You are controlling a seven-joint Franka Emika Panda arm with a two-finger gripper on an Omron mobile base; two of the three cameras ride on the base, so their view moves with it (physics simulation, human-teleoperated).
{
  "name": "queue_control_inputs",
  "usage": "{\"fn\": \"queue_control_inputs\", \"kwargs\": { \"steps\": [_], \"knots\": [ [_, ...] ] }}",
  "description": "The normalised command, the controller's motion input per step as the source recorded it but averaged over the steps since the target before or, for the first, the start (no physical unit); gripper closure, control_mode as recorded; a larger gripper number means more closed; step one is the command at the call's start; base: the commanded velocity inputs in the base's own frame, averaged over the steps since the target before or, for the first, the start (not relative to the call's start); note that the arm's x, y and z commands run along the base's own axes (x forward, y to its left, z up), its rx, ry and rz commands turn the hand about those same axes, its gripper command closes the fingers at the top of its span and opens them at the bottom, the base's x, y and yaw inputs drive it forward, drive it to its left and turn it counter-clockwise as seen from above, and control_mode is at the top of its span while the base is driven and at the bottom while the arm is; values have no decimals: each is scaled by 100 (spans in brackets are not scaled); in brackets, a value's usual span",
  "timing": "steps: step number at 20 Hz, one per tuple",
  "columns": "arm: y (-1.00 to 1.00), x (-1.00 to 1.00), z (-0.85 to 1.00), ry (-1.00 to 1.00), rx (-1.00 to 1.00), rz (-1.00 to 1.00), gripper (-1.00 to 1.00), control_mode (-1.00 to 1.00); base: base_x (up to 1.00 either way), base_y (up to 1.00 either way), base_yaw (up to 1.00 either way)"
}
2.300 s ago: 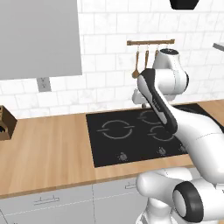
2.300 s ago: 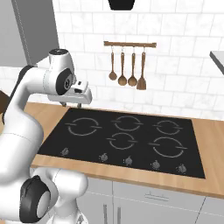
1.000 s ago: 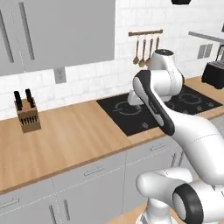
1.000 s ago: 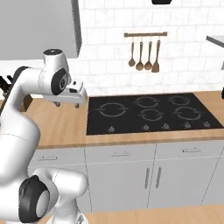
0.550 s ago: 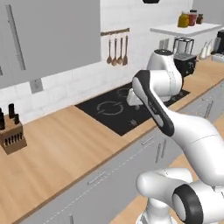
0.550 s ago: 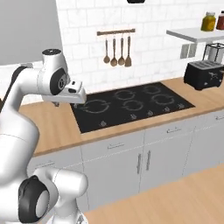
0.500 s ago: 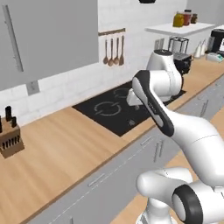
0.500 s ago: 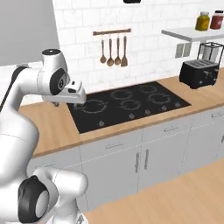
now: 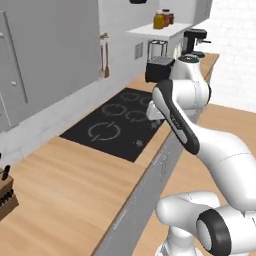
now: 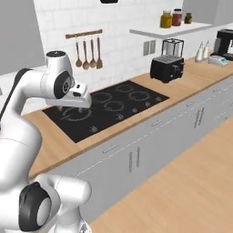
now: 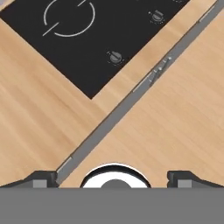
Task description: Take a straw from the drawer in front and place it inside the glass cup on the dining counter.
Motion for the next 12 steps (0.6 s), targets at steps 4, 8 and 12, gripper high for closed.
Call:
{"fn": "queue_control_inputs", "kwargs": {
  "steps": [4, 8, 12],
  "knots": [
    [0, 0, 0, 0, 0, 0, -100, 100, -1, 76, -42],
    [0, 0, 0, 0, 0, 0, -100, 100, 13, 57, -33],
    [0, 0, 0, 0, 0, 0, -100, 100, 10, 25, -10]
  ]
}}
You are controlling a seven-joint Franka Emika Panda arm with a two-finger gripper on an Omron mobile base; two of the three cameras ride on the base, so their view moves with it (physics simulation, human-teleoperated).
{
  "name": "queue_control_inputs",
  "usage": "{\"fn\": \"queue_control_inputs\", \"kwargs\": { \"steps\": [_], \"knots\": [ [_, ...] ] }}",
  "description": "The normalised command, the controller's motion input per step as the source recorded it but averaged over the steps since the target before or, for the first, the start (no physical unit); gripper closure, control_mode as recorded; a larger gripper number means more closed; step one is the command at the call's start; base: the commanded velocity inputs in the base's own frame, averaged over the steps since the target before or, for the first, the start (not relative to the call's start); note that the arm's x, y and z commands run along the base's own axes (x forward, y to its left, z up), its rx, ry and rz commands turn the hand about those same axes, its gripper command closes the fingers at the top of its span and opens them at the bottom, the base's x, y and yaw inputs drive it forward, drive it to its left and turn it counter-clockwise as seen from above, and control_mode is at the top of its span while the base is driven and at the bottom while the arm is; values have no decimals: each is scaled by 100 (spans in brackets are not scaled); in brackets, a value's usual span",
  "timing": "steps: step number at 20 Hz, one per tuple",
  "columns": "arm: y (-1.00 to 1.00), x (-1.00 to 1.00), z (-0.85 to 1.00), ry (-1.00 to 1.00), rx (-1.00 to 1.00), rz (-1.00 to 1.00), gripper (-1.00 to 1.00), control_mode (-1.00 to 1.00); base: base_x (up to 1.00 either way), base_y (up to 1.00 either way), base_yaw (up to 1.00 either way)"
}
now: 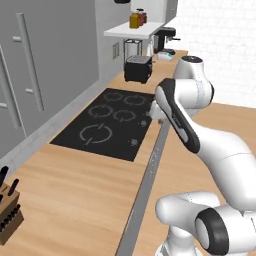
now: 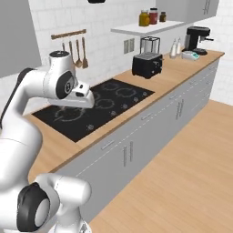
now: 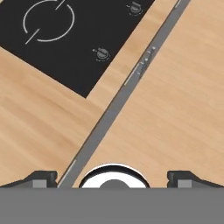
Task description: Take a straw from the drawer in front and place it inside the glass cup on the dining counter.
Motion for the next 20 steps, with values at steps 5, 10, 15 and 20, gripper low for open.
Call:
{"fn": "queue_control_inputs", "kwargs": {
  "steps": [5, 10, 15, 20],
  "knots": [
    [-10, 7, -52, 5, 10, -3, -100, -100, 0, 0, 0],
    [-66, 8, -86, 0, 28, -4, -100, -100, 0, 0, 0],
    [-70, 0, -81, -1, 31, -1, -100, -100, 0, 0, 0],
    [-39, 0, -72, -1, 23, -2, -100, -100, 0, 0, 0]
  ]
}}
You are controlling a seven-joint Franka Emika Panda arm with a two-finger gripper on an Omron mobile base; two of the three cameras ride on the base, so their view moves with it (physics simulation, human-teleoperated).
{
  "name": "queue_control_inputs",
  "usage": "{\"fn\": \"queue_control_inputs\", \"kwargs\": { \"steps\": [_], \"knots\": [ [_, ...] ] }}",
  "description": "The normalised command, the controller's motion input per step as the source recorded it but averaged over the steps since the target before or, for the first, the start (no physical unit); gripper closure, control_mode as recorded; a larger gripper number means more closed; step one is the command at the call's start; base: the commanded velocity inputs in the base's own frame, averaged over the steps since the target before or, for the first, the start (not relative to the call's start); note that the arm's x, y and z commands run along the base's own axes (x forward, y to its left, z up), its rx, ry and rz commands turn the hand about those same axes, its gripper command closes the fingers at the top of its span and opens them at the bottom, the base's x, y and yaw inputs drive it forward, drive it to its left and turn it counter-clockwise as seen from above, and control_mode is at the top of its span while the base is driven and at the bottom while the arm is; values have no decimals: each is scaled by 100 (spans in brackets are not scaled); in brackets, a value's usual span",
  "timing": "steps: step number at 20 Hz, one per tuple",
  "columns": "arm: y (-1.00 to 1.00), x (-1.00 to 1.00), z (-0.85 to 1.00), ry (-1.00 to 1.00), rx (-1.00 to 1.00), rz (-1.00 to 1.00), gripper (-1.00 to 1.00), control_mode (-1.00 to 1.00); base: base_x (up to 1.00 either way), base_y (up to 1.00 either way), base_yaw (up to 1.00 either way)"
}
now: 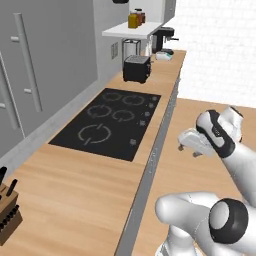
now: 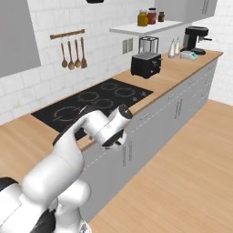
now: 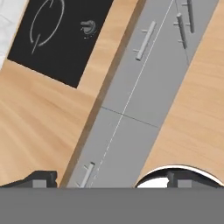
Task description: Take a straw from the drawer in front and place it inside the glass cup on the dining counter.
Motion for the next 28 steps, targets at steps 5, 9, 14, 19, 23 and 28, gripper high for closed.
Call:
{"fn": "queue_control_inputs", "kwargs": {
  "steps": [5, 9, 14, 19, 23, 28],
  "knots": [
    [-28, 22, -60, 0, 25, -4, -100, -100, 0, 0, 0],
    [-2, 66, -40, 0, 26, 0, -100, -100, 0, 0, 0],
    [3, 64, -34, 0, 19, 0, -100, -100, 0, 0, 0],
    [1, 48, -23, 0, 14, 0, -100, -100, 0, 0, 0],
    [1, 48, -31, 0, 11, 0, -100, -100, 0, 0, 0],
    [0, 16, -24, 9, 3, 0, -100, -100, 0, 0, 0]
  ]
}}
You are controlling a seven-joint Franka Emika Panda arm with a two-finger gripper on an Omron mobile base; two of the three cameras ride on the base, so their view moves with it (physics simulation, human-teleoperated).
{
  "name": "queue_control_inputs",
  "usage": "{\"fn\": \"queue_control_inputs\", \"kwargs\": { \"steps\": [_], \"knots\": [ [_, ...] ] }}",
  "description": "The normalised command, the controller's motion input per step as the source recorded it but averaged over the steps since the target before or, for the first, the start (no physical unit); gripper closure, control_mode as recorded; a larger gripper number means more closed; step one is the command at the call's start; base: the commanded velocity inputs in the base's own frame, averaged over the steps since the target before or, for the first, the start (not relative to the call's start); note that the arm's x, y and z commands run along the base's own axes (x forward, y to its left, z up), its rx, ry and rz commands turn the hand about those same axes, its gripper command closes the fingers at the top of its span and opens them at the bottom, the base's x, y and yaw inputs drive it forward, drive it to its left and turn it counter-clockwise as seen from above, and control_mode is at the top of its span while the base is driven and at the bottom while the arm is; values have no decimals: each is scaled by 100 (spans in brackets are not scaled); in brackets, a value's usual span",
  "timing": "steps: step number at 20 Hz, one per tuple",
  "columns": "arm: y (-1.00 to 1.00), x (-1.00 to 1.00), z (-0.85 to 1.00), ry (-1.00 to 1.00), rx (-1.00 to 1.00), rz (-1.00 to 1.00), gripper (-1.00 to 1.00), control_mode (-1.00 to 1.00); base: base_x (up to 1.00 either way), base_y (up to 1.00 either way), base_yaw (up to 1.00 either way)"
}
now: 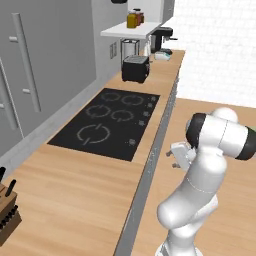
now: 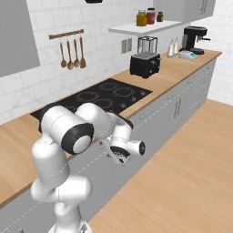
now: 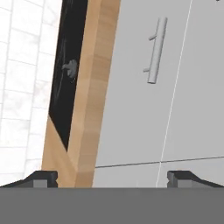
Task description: Take a straw from the drawer in front and place it inside the glass cup on the dining counter.
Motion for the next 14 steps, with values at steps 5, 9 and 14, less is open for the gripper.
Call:
{"fn": "queue_control_inputs", "kwargs": {
  "steps": [5, 9, 14],
  "knots": [
    [0, 28, -38, 2, 2, 0, -100, -100, 0, 0, 0],
    [0, 31, -29, 0, 6, 0, -100, -100, 0, 0, 0],
    [3, 44, -17, 0, 5, 0, -100, -100, 0, 0, 0]
  ]
}}
